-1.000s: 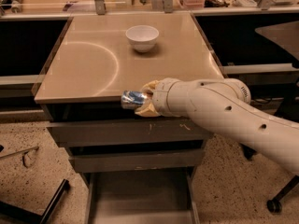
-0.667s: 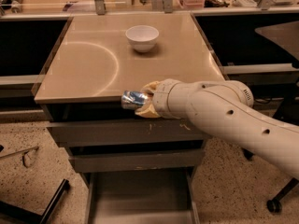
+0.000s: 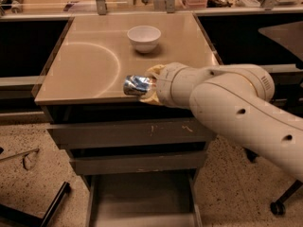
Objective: Pick redbull can from bottom drawer and place on counter
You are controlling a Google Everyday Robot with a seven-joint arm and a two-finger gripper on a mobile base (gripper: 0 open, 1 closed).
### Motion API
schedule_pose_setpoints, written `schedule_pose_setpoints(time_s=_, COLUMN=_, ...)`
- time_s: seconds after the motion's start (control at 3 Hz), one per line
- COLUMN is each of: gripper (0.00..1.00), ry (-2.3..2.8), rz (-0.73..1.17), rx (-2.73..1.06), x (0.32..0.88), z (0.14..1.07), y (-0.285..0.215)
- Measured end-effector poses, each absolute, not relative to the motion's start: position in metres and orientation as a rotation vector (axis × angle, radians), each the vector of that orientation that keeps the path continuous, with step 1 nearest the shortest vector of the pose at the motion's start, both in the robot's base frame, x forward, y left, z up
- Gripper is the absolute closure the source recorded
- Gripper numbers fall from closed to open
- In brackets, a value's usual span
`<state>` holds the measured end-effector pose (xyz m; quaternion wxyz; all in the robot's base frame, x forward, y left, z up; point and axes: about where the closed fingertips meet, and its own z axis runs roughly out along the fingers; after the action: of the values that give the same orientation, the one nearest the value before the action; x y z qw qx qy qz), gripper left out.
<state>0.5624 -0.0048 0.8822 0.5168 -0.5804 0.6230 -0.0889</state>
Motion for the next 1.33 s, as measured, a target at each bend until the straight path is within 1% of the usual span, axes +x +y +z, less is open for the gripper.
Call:
schedule_pose_setpoints(time_s=0.33, gripper=1.0, ry=1.502, rz=-0.254, rx=-1.397, x=0.609, z=0.896, y=-0.02)
schedule_pose_setpoints(time_s=0.67, gripper=1.0, ry=1.545, rz=-0.233, rx=-1.408, x=0.658, z=0.888, y=-0.027)
schedule_pose_setpoints(time_s=1.0, gripper=1.0, ry=1.596, rz=-0.157, rx=-1.438, x=0.687, z=0.873, y=-0.03)
schedule_pose_setpoints(time_s=1.33, gripper=1.0, ry=1.644, rz=-0.069, rx=-1.442, x=0.694, z=0.853, y=-0.035)
